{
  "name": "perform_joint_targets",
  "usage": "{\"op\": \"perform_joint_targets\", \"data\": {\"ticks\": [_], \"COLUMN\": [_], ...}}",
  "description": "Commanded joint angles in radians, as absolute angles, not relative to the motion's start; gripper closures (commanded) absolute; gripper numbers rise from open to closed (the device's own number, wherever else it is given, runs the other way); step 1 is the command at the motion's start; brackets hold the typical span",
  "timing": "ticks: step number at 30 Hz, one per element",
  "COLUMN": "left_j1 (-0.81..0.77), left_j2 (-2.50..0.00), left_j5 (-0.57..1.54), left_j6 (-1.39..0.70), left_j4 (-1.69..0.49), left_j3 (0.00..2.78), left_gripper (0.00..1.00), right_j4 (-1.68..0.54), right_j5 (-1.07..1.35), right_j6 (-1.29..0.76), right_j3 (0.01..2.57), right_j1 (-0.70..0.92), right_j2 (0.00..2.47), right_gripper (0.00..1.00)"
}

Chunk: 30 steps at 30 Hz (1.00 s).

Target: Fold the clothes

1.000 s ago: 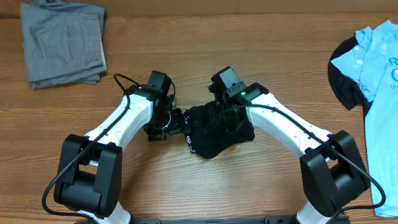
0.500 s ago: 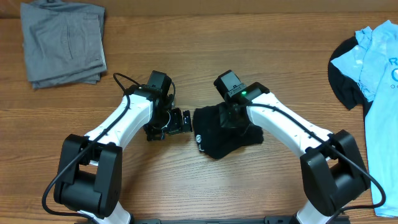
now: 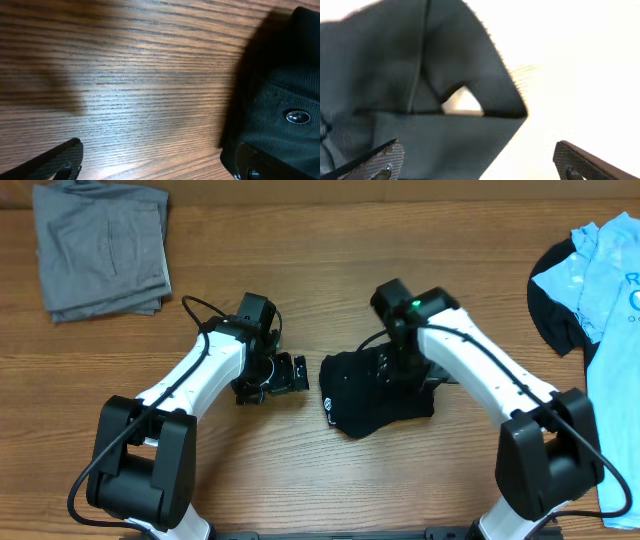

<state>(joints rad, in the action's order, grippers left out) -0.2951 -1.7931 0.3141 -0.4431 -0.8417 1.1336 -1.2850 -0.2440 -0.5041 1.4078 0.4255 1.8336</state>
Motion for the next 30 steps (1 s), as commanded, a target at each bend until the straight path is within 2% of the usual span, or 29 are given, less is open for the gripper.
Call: {"op": "perform_joint_targets", "data": {"ticks": [1,13,20,23,24,26,28,29,30], "left_j1": [-0.302,-0.302,-0.302,-0.302,-0.302,-0.302,-0.302,-0.302,-0.302], "left_j2": [-1.778,-1.778,-1.778,-1.778,-1.778,-1.778,-1.778,-1.778,-1.778], "left_j5": [0.305,0.304,0.305,0.305,0.305,0.305,0.304,0.304,0.304], "left_j6": [-0.442,-0.442,-0.442,-0.442,-0.442,-0.442,-0.442,-0.442,-0.442], "left_j4": [-0.84,-0.841,-0.841,-0.841,-0.841,-0.841,-0.842,-0.842,-0.842], "left_j3": [1.126,1.126,1.126,1.126,1.126,1.126,1.126,1.126,1.126], "left_gripper": [0.0,0.0,0.0,0.0,0.0,0.0,0.0,0.0,0.0], "right_j4": [-1.291,-1.25,-1.174,-1.137,-1.13,-1.129,-1.13,-1.139,-1.155], "right_j5": [-0.21,0.046,0.093,0.092,0.091,0.087,0.085,0.064,0.047], "right_j6": [-0.524,-0.438,-0.441,-0.442,-0.442,-0.442,-0.442,-0.447,-0.454], "right_j3": [1.433,1.375,1.26,1.224,1.22,1.219,1.219,1.219,1.221], "right_j1": [0.38,0.271,0.24,0.24,0.24,0.24,0.24,0.24,0.24], "right_j2": [1.819,1.819,1.82,1.82,1.82,1.819,1.819,1.819,1.819], "right_gripper": [0.0,0.0,0.03,0.16,0.24,0.5,0.66,0.83,0.92]}}
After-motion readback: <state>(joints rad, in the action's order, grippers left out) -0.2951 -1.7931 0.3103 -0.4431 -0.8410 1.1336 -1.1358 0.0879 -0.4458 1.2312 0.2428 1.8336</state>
